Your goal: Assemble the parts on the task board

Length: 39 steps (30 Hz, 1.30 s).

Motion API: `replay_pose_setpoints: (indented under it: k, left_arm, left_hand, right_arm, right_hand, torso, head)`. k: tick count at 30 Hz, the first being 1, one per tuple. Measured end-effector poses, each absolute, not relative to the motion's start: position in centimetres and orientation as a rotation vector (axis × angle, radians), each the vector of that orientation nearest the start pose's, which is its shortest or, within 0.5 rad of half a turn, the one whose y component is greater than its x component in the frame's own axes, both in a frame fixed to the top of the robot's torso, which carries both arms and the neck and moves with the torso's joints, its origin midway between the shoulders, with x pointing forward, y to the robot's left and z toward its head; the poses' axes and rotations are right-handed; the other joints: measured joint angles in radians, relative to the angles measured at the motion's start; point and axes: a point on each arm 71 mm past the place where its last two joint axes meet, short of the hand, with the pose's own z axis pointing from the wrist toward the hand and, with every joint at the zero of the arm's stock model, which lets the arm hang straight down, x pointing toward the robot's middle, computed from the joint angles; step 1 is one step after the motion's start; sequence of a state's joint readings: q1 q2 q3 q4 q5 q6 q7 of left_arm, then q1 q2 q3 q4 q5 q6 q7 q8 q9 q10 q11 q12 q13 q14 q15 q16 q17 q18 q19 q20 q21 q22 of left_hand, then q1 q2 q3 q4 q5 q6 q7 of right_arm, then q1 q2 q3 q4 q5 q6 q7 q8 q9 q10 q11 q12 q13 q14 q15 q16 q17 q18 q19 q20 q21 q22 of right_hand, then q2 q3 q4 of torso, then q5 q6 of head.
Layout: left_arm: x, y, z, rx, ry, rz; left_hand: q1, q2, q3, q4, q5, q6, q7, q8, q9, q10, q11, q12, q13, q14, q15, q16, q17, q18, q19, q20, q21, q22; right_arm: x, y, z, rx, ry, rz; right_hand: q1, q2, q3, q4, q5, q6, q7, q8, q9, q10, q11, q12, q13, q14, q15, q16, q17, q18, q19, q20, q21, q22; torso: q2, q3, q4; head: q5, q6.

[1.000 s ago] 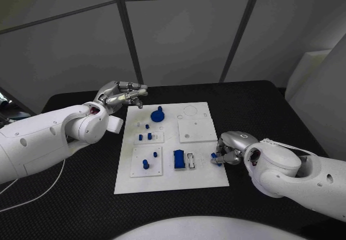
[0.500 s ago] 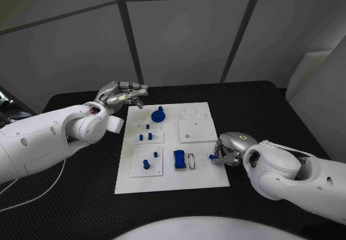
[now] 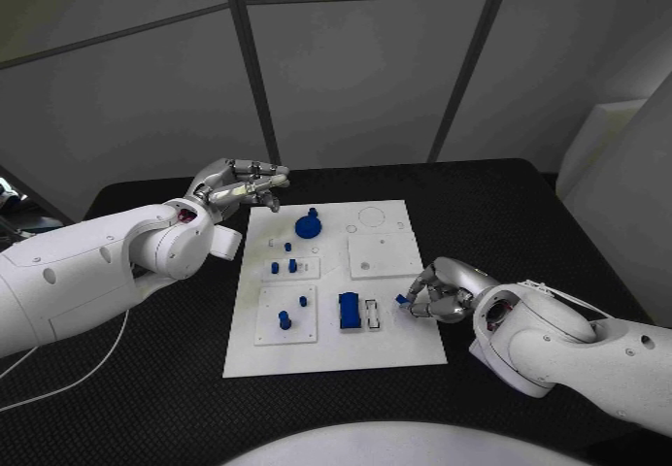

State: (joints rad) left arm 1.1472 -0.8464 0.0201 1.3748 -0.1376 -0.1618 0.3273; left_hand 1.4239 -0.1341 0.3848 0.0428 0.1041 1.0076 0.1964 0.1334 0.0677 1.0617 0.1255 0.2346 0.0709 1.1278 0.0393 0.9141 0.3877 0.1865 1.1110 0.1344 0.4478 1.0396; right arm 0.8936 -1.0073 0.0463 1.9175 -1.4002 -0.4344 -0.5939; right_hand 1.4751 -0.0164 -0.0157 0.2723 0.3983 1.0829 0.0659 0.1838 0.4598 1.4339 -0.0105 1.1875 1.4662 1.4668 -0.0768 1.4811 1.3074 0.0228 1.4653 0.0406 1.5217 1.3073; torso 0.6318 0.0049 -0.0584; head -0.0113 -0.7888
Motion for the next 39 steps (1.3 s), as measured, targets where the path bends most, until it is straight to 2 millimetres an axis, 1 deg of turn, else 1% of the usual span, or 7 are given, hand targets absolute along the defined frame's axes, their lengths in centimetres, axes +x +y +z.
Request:
replay_pose_setpoints:
  k: [10, 13, 16, 19, 22, 26, 39]
  left_arm:
    - [50.9, 24.7, -19.5, -1.041, 1.503, -1.494]
    - [50.9, 24.7, -19.5, -1.041, 1.503, -1.494]
    - [50.9, 24.7, -19.5, -1.041, 1.503, -1.494]
    - [50.9, 24.7, -19.5, -1.041, 1.503, -1.495]
    - [50.9, 24.6, -19.5, -1.041, 1.504, -1.495]
    - [50.9, 24.6, -19.5, -1.041, 1.505, -1.496]
    - [50.9, 24.6, -19.5, -1.041, 1.51, -1.499]
  left_hand:
    - [0.0, 0.0, 0.0, 0.0, 0.0, 0.0, 0.0, 0.0, 0.0, 0.0, 0.0, 0.0, 0.0, 0.0, 0.0, 0.0, 0.0, 0.0, 0.0, 0.0, 0.0, 0.0]
    - [0.0, 0.0, 0.0, 0.0, 0.0, 0.0, 0.0, 0.0, 0.0, 0.0, 0.0, 0.0, 0.0, 0.0, 0.0, 0.0, 0.0, 0.0, 0.0, 0.0, 0.0, 0.0]
    - [0.0, 0.0, 0.0, 0.0, 0.0, 0.0, 0.0, 0.0, 0.0, 0.0, 0.0, 0.0, 0.0, 0.0, 0.0, 0.0, 0.0, 0.0, 0.0, 0.0, 0.0, 0.0]
    - [0.0, 0.0, 0.0, 0.0, 0.0, 0.0, 0.0, 0.0, 0.0, 0.0, 0.0, 0.0, 0.0, 0.0, 0.0, 0.0, 0.0, 0.0, 0.0, 0.0, 0.0, 0.0]
    - [0.0, 0.0, 0.0, 0.0, 0.0, 0.0, 0.0, 0.0, 0.0, 0.0, 0.0, 0.0, 0.0, 0.0, 0.0, 0.0, 0.0, 0.0, 0.0, 0.0, 0.0, 0.0]
    - [0.0, 0.0, 0.0, 0.0, 0.0, 0.0, 0.0, 0.0, 0.0, 0.0, 0.0, 0.0, 0.0, 0.0, 0.0, 0.0, -0.001, 0.0, 0.0, 0.0, 0.0, 0.0]
    - [0.0, 0.0, -0.003, -0.003, 0.0, 0.0, 0.0, 0.004, 0.0, 0.0, 0.0, 0.0, 0.0, 0.0, 0.0, 0.0, -0.001, 0.0, 0.0, 0.0, 0.0, -0.001]
  right_arm:
    - [36.6, -18.1, -24.8, 0.396, 1.94, 0.615]
    - [36.8, -17.8, -25.0, 0.401, 1.946, 0.621]
    - [36.9, -17.2, -25.2, 0.403, 1.959, 0.625]
    - [37.1, -16.7, -25.5, 0.401, 1.974, 0.626]
    - [37.2, -16.3, -25.7, 0.397, 1.99, 0.621]
    - [37.3, -15.9, -26.0, 0.393, 2.006, 0.608]
    - [37.8, -15.2, -26.4, 0.358, 2.026, 0.564]
  right_hand:
    - [0.0, -0.001, 0.009, 0.01, -0.009, 0.006, 0.001, -0.006, 0.004, -0.002, 0.002, 0.004, 0.0, 0.0, 0.0, 0.0, 0.0, 0.0, 0.0, 0.0, 0.0, 0.0]
    - [-0.016, -0.009, 0.009, 0.01, 0.013, 0.011, -0.004, -0.007, 0.01, -0.003, 0.003, 0.004, -0.005, 0.0, 0.0, 0.0, 0.0, 0.0, 0.0, 0.0, 0.0, 0.0]
    - [-0.03, -0.019, 0.01, 0.01, 0.017, 0.018, -0.005, -0.007, 0.015, -0.001, 0.001, 0.004, -0.027, 0.0, 0.0, 0.0, 0.0, 0.0, 0.0, 0.0, 0.0, 0.0]
    - [-0.046, -0.022, 0.012, 0.012, 0.022, 0.028, -0.006, 0.001, 0.018, 0.003, -0.003, 0.009, -0.05, 0.0, 0.0, 0.0, 0.0, 0.0, 0.0, 0.0, 0.004, 0.0]
    - [-0.065, -0.022, 0.012, 0.012, 0.022, 0.036, -0.014, 0.002, 0.026, 0.004, -0.004, 0.006, -0.064, 0.0, -0.001, 0.0, 0.0, 0.0, 0.0, 0.0, 0.007, 0.0]
    - [-0.081, -0.023, 0.012, 0.012, 0.022, 0.052, -0.02, 0.017, 0.034, 0.01, -0.01, 0.005, -0.086, 0.0, -0.001, 0.004, 0.0, 0.0, 0.0, 0.0, 0.007, 0.0]
    - [-0.122, -0.016, 0.011, 0.014, 0.022, 0.065, -0.025, 0.039, 0.06, 0.018, -0.018, 0.039, -0.136, 0.0, -0.008, 0.004, 0.0, 0.0, 0.0, -0.007, 0.007, 0.0]
  torso:
    - [0.001, 0.0001, 0.0009]
    - [0.001, 0.0, 0.0008]
    - [0.001, -0.0001, 0.0008]
    - [0.001, 0.0001, 0.0008]
    - [0.001, 0.0002, 0.0008]
    - [0.001, 0.0002, 0.0005]
    - [0.002, 0.001, -0.0005]
  head:
    - [0.002, -0.001]
    - [0.002, -0.001]
    - [0.002, -0.002]
    - [0.003, -0.003]
    - [0.004, -0.003]
    - [0.005, -0.003]
    - [0.009, -0.005]
